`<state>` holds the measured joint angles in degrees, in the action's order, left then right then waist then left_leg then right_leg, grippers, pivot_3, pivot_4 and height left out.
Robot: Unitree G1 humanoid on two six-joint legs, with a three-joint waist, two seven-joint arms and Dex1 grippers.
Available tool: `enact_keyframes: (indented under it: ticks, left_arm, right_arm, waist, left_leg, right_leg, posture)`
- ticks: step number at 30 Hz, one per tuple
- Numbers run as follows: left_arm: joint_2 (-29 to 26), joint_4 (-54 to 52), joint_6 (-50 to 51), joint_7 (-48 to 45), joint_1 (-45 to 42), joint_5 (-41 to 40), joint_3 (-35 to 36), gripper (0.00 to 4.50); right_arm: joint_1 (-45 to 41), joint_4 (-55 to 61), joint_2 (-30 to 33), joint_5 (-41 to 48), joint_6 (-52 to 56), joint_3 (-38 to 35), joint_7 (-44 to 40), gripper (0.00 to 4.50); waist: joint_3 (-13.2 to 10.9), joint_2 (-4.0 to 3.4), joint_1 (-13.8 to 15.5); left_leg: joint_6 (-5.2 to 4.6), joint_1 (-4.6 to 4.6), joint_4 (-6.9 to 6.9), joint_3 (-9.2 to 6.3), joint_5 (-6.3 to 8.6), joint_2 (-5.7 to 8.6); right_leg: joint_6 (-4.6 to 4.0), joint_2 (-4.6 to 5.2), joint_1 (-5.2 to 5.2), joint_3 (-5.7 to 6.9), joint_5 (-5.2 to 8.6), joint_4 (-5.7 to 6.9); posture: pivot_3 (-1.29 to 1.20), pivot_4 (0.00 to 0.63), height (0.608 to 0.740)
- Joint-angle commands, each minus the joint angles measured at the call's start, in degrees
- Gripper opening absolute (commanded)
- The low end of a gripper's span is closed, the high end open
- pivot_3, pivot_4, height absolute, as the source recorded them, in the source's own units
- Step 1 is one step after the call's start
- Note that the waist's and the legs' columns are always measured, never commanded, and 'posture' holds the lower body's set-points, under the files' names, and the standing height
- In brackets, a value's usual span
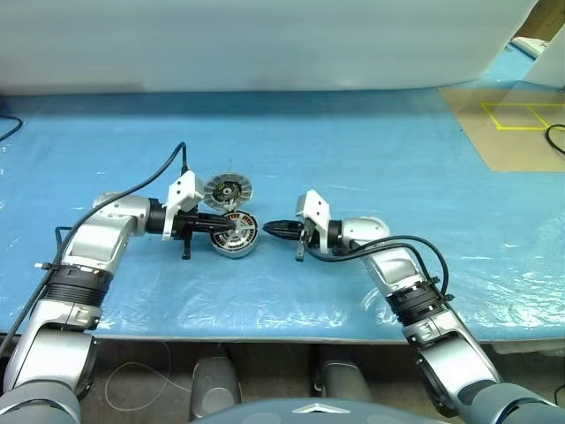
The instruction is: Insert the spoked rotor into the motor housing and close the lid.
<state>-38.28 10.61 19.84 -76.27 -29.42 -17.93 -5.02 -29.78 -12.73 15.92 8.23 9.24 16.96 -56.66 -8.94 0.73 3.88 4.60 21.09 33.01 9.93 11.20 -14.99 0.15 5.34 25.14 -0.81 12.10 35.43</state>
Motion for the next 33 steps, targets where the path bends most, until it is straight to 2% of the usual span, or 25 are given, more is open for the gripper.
enact_keyframes:
  ticks: [1, 18, 29, 32, 33]
  left_arm:
    - [-0.8, -4.0, 0.7, 1.7, 1.6, -1.9, 2.6, 0.01]
    - [2.1, -18.0, 0.9, 14.1, 16.4, -7.8, 10.6, 0.01]
    - [4.4, -23.1, -0.2, 21.3, 25.0, -9.1, 14.4, 0.01]
    - [4.7, -22.9, -1.1, 23.2, 26.0, -8.8, 15.7, 0.51]
    - [4.8, -22.8, -1.3, 23.8, 26.2, -8.7, 16.0, 0.84]
  right_arm:
    - [-1.2, 0.3, -0.7, 1.1, -0.4, -0.8, -0.4, 0.00]
    - [-3.6, -2.6, -2.6, 1.0, -1.4, -0.9, -1.5, 0.00]
    - [-6.2, -5.8, -3.0, 1.0, -2.8, -1.0, -3.4, 0.00]
    - [-6.4, -6.1, -3.0, 0.9, -3.0, -1.0, -3.8, 0.00]
    - [-6.3, -6.1, -2.9, 0.9, -3.0, -1.0, -4.0, 0.00]
  waist:
    - [0.0, 0.00, 0.0]
    - [0.0, -0.02, -0.1]
    - [0.0, -0.02, -0.5]
    - [0.0, -0.02, -0.8]
    - [0.0, -0.02, -0.8]
  left_leg:
    - [0.00, -0.01, 0.00, 0.00, 0.00, 0.00]
    - [0.00, -0.01, -0.01, 0.01, 0.01, 0.00]
    - [-0.01, -0.03, -0.01, 0.03, 0.01, -0.02]
    - [-0.01, -0.02, -0.01, 0.03, 0.01, -0.02]
    - [-0.01, -0.02, -0.01, 0.03, 0.01, -0.02]
  right_leg:
    - [0.00, 0.01, 0.00, 0.00, 0.00, 0.00]
    - [0.00, 0.00, 0.01, -0.01, 0.00, -0.03]
    - [0.00, -0.02, 0.02, -0.04, 0.00, -0.04]
    - [0.00, -0.02, 0.02, -0.04, 0.00, -0.04]
    - [0.00, -0.02, 0.02, -0.04, 0.00, -0.04]
  posture:
    - [0.00, 0.150, 0.740]
    - [0.00, 0.150, 0.740]
    - [0.00, 0.150, 0.740]
    - [0.00, 0.150, 0.740]
    - [0.00, 0.150, 0.740]
